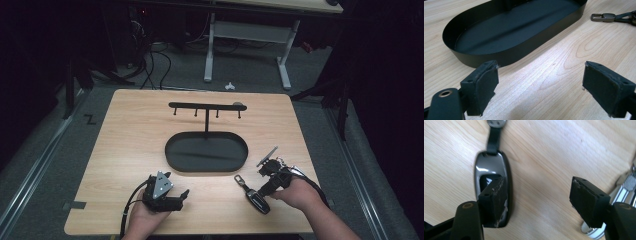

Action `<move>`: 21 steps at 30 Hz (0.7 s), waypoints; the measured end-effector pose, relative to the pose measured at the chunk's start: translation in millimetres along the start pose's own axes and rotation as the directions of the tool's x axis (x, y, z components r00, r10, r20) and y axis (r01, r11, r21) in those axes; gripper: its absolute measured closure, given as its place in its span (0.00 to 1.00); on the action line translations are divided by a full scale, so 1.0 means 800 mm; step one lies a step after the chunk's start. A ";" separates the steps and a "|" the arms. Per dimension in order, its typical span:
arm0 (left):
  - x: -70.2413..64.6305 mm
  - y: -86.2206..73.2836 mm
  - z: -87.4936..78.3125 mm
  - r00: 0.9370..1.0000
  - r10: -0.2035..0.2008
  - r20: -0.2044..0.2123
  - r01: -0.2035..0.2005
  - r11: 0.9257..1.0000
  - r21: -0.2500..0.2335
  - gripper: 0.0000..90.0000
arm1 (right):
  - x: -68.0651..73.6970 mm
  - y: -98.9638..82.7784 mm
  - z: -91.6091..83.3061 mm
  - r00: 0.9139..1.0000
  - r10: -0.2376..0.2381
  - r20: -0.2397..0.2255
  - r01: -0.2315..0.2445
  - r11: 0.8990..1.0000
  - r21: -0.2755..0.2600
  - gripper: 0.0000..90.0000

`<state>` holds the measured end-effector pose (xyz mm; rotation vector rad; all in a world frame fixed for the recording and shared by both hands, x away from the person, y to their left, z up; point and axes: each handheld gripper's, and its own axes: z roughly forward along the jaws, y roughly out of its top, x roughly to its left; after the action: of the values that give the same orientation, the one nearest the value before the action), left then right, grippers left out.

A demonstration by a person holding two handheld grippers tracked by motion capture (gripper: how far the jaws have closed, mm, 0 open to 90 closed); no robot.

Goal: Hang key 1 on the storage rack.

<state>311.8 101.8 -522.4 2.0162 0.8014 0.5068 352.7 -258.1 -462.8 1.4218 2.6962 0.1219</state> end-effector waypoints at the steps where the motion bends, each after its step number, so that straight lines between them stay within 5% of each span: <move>1: 0.000 0.000 0.000 1.000 0.000 0.001 0.000 1.000 0.001 0.15 | 0.001 0.003 -0.001 1.000 -0.009 -0.005 0.009 1.000 -0.007 0.34; 14: -0.001 0.000 0.001 1.000 0.010 0.011 -0.010 1.000 0.008 0.16 | 0.033 0.041 0.015 0.996 -0.081 -0.045 0.081 0.997 -0.001 0.26; 15: -0.001 0.000 0.002 1.000 0.011 0.012 -0.011 1.000 0.009 0.16 | 0.037 0.043 0.017 0.997 -0.056 -0.047 0.056 0.998 0.010 0.27; 16: -0.001 0.000 0.002 1.000 0.012 0.012 -0.012 1.000 0.010 0.16 | 0.035 0.046 0.019 0.995 -0.089 -0.047 0.089 0.996 0.005 0.28; 17: -0.001 0.000 0.002 1.000 0.013 0.013 -0.013 1.000 0.010 0.16 | 0.039 0.048 0.021 0.997 -0.052 -0.049 0.053 0.998 0.022 0.29; 21: -0.001 -0.001 0.002 1.000 0.015 0.017 -0.015 1.000 0.011 0.16 | 0.039 0.055 0.028 0.998 -0.054 -0.039 0.055 0.998 0.033 0.36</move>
<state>312.2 100.4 -523.8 2.0361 0.7809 0.4940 373.6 -207.2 -481.5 1.3677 2.7781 0.1008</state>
